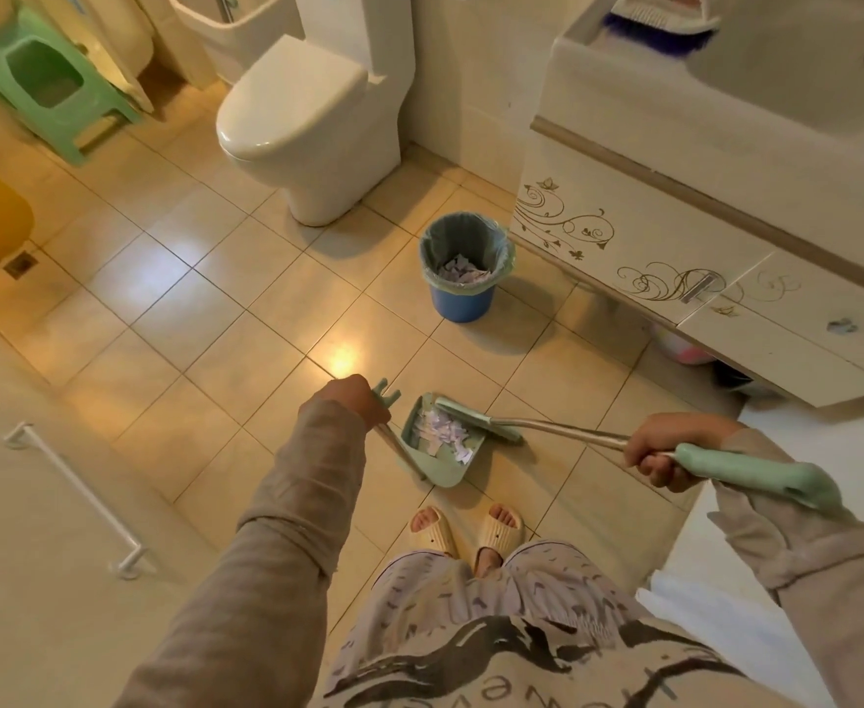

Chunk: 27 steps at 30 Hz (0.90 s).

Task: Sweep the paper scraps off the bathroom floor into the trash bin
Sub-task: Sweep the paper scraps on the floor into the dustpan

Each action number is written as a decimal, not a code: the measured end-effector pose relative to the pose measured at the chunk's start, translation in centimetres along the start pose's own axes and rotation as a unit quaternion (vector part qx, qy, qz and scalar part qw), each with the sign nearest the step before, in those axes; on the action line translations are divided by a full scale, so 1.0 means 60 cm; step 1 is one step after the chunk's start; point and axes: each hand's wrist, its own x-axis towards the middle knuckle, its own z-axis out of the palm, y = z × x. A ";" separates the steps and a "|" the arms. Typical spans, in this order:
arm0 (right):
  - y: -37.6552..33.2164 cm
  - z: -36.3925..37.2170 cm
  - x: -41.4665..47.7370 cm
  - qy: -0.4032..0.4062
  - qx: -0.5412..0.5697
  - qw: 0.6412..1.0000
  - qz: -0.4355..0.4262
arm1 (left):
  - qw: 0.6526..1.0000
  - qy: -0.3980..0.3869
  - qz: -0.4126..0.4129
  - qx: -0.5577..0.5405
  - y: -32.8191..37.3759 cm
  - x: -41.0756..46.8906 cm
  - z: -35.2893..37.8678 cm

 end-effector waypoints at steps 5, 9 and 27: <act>0.016 0.030 0.018 0.068 0.013 0.997 -0.021 | 0.999 -0.021 0.005 -0.033 -0.016 -0.008 0.000; -0.003 0.066 0.026 0.075 0.035 0.996 -0.044 | 0.998 0.066 0.024 -0.002 -0.040 -0.023 -0.002; -0.028 0.179 0.027 0.022 0.169 0.979 -0.107 | 0.949 0.306 -0.032 -0.074 -0.107 -0.104 -0.031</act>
